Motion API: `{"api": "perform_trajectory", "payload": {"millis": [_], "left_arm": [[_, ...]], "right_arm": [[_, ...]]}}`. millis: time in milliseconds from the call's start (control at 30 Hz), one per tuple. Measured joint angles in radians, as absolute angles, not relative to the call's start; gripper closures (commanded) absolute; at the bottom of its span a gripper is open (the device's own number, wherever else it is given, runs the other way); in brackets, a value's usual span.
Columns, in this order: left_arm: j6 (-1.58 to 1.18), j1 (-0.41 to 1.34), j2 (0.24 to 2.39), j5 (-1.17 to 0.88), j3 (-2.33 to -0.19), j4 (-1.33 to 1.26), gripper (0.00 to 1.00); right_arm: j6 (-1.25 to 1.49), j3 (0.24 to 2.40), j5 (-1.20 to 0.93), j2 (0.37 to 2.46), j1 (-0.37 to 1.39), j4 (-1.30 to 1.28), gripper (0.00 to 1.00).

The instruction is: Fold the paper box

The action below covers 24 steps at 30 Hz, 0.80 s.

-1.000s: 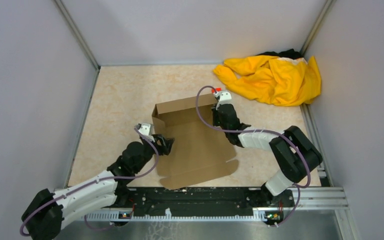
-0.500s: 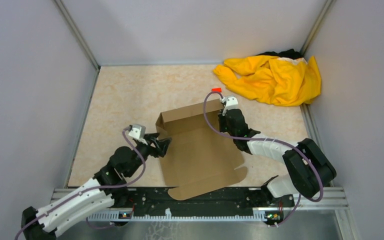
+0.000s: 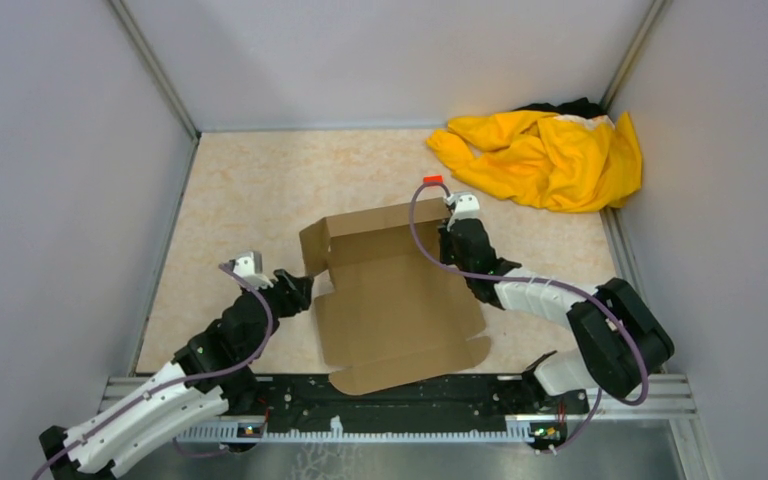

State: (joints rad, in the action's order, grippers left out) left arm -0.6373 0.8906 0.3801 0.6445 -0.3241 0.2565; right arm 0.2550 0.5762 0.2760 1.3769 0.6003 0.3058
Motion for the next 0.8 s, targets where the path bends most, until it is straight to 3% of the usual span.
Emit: {"api": "perform_trajectory", "payload": {"millis": [367,800], "left_arm": [[-0.714,0.891,0.272,0.759,-0.339,0.377,0.31],[-0.703,0.892,0.734,0.824,-0.314,0.173,0.25]], "right_arm": [[0.276,0.596,0.330,1.390,0.607,0.284,1.00],[0.251,0.649,0.326,1.419,0.607,0.231,1.00]]}}
